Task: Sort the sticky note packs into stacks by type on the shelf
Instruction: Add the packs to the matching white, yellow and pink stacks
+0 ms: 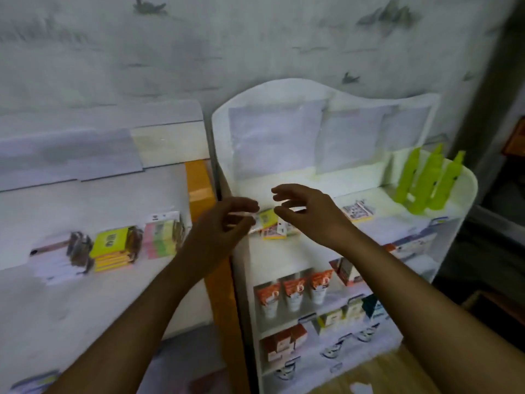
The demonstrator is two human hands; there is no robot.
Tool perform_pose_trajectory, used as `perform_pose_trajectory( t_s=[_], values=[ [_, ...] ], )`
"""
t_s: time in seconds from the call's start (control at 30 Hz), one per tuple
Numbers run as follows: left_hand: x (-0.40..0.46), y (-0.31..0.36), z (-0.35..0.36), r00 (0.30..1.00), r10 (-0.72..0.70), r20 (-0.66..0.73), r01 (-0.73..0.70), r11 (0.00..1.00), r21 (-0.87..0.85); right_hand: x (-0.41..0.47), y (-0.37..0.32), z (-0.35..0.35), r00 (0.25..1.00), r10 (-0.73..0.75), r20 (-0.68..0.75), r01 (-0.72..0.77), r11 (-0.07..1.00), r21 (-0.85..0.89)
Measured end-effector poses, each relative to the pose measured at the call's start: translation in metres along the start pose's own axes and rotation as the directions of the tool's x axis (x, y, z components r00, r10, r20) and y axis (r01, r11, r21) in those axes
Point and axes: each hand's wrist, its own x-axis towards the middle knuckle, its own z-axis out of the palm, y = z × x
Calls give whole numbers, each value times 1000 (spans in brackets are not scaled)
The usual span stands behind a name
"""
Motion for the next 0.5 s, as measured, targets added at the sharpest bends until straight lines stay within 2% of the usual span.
perform_pose_trajectory(
  t_s=[0.2,0.37,0.5],
  values=[
    [39,-6,91,982,-82,168,64,992,110,-3,78,-57,996,78,-31,-80,993,-84],
    [92,-45,153,981,-115,154,98,989,112,17,147,-91,985,172,-21,-173,975,-136],
    [145,-77,197,978,-172,119,176,984,-23,52,191,-123,975,221,-12,-219,954,-206]
  ],
)
